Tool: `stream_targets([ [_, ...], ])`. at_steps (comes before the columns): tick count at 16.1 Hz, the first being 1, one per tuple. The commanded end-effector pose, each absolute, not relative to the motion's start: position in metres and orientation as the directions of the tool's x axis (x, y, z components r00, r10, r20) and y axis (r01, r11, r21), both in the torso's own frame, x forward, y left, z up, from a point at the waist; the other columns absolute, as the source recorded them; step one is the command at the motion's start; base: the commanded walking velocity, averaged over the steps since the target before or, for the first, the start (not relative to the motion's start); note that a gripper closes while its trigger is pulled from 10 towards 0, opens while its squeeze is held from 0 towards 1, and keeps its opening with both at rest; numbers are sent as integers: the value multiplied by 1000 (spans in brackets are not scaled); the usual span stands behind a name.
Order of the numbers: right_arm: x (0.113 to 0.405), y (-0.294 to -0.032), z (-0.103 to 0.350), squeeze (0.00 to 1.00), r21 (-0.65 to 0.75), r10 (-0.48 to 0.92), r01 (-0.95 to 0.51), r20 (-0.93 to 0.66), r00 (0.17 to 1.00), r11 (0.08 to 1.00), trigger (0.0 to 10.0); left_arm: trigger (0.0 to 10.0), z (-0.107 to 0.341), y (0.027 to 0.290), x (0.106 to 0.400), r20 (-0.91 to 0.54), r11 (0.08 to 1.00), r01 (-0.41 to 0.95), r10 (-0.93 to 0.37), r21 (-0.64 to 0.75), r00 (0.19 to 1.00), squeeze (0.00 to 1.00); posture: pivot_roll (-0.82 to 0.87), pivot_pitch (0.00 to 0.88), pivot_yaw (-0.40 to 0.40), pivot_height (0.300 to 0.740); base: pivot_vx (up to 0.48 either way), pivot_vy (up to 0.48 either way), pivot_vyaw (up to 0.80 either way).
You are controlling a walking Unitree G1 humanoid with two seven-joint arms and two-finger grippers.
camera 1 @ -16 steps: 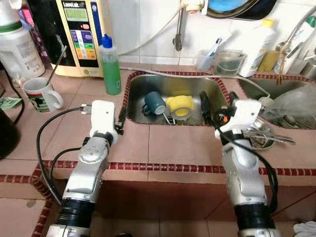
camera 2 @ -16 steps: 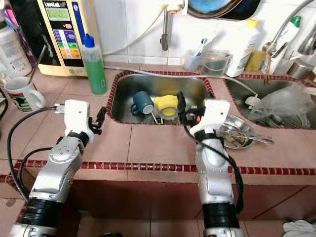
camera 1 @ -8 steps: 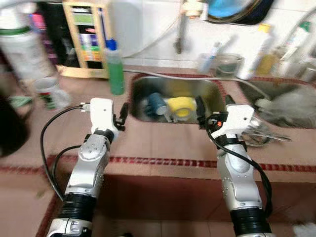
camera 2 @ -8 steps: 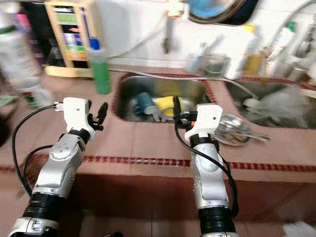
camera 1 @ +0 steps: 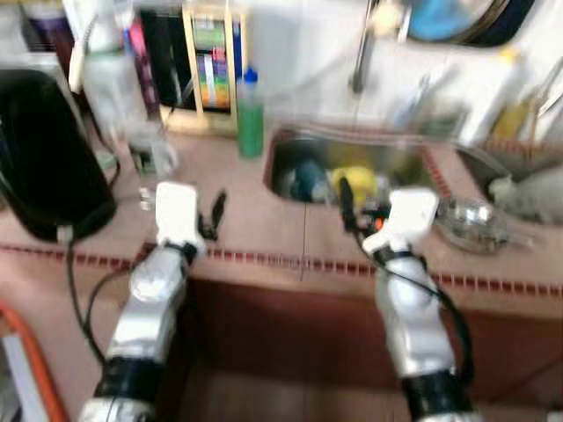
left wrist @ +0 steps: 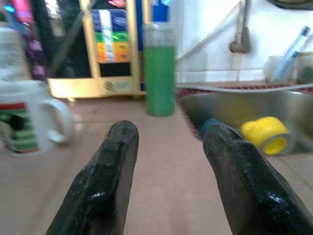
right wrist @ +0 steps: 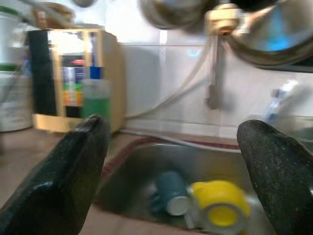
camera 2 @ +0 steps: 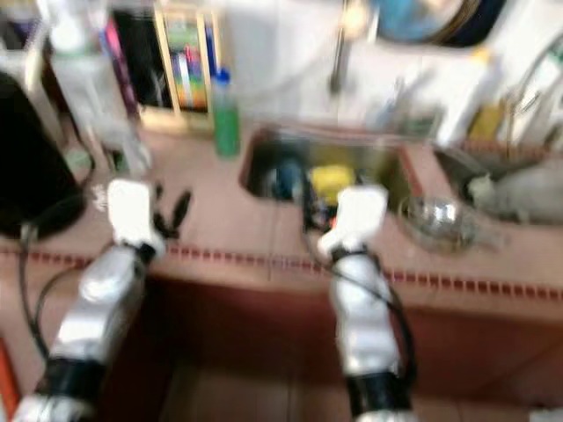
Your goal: Kitchen organization
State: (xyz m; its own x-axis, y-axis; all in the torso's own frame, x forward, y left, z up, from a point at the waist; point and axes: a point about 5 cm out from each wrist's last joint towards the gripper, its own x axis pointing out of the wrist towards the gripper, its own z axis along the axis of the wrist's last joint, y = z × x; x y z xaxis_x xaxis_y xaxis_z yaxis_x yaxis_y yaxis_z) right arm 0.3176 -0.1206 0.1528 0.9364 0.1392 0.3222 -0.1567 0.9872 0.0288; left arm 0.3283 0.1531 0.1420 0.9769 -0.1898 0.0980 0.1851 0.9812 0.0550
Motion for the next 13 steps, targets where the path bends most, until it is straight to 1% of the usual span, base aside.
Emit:
stream_targets([
  [1,320,-126,157,0,18,129,-144,337,933,989,10000,10000,151,148,329,146,976,210,-217,67,965,0,70,0,13,740,0,0,0],
  [2,321,-124,157,0,22,132,-148,338,932,989,10000,10000,151,147,328,139,971,222,-233,90,962,0,72,0,13,740,0,0,0],
  [5,322,-123,157,0,17,138,-153,337,931,988,10000,10000,152,145,328,147,964,247,-260,97,954,0,77,0,13,740,0,0,0],
  [7,324,-124,155,0,0,146,-155,326,934,988,10000,10000,152,142,328,151,956,289,-294,59,944,0,81,0,12,740,0,0,0],
  [8,325,-126,154,0,-2,145,-152,316,938,988,10000,10000,151,141,328,140,954,298,-298,20,944,0,80,0,9,740,0,0,0],
  [10,325,-128,153,0,7,136,-144,301,944,990,10000,10000,151,141,328,140,952,305,-302,0,943,0,82,0,-4,740,0,0,0],
  [11,323,-129,150,0,9,137,-146,284,949,989,10000,10000,152,142,329,154,960,276,-281,53,947,0,77,0,-11,740,0,0,0],
  [13,320,-127,146,0,2,145,-151,270,952,988,10000,10000,150,141,328,154,961,270,-276,58,949,0,74,0,-10,740,0,0,0],
])
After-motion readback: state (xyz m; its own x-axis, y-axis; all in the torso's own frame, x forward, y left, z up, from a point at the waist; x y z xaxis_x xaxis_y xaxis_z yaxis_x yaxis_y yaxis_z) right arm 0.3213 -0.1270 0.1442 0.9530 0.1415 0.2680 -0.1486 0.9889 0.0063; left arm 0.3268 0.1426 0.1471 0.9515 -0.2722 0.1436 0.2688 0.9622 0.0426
